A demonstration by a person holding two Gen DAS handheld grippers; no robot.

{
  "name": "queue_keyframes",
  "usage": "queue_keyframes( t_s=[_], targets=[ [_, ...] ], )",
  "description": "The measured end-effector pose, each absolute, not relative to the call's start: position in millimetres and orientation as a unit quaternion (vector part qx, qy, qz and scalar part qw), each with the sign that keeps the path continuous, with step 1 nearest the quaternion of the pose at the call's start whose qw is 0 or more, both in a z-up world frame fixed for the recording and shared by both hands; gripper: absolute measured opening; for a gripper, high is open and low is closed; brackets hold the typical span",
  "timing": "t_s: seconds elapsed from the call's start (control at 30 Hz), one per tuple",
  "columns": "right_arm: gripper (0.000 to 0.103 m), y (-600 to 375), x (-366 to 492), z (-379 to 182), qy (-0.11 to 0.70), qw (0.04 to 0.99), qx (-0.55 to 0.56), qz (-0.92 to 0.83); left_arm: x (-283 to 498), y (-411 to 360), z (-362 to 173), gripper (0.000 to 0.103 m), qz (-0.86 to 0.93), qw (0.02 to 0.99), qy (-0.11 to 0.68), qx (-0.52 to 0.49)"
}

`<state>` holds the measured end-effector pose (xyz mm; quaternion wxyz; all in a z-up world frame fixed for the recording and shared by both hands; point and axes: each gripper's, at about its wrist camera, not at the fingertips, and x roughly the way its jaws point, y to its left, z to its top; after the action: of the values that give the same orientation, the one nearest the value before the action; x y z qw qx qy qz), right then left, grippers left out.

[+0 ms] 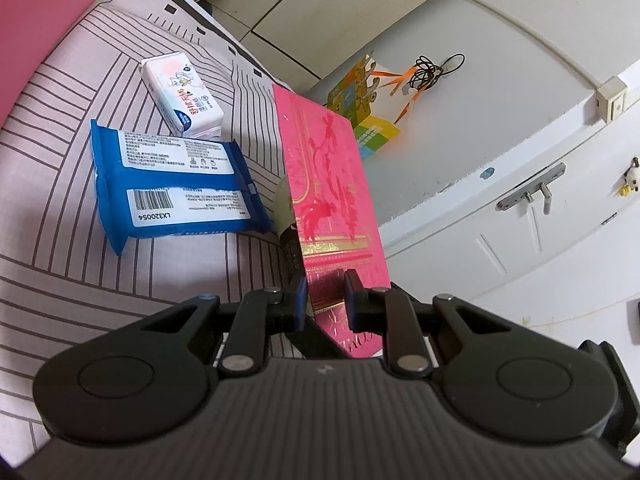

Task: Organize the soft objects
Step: 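Lift the pink envelope with both grippers and carry it toward the shoebox, then lower the pink envelope into the shoebox and open both grippers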

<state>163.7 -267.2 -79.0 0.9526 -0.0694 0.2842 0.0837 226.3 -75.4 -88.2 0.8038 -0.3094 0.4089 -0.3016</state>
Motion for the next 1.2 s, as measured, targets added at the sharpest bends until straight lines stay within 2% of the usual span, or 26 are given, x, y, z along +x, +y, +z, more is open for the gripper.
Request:
queue_keyframes(
  t_s=[0.33,0.7,1.2],
  targets=[
    [0.092,-265.6,134.2,-68.5,0.262,0.960,-0.064,0.071,203.8,-76.8,-69.2,0.018,-0.323,0.814,0.394,-0.278],
    [0.092,-238.3,95.2,-41.4,0.277,0.952,-0.085,0.099,154.8,-55.6,-32.5,0.021,-0.322,0.834,0.396,-0.209],
    [0.092,-153.2,84.5,3.8,0.240,0.944,-0.110,0.200,118.7,38.6,24.1,0.022,-0.270,0.874,0.361,-0.181]
  ],
)
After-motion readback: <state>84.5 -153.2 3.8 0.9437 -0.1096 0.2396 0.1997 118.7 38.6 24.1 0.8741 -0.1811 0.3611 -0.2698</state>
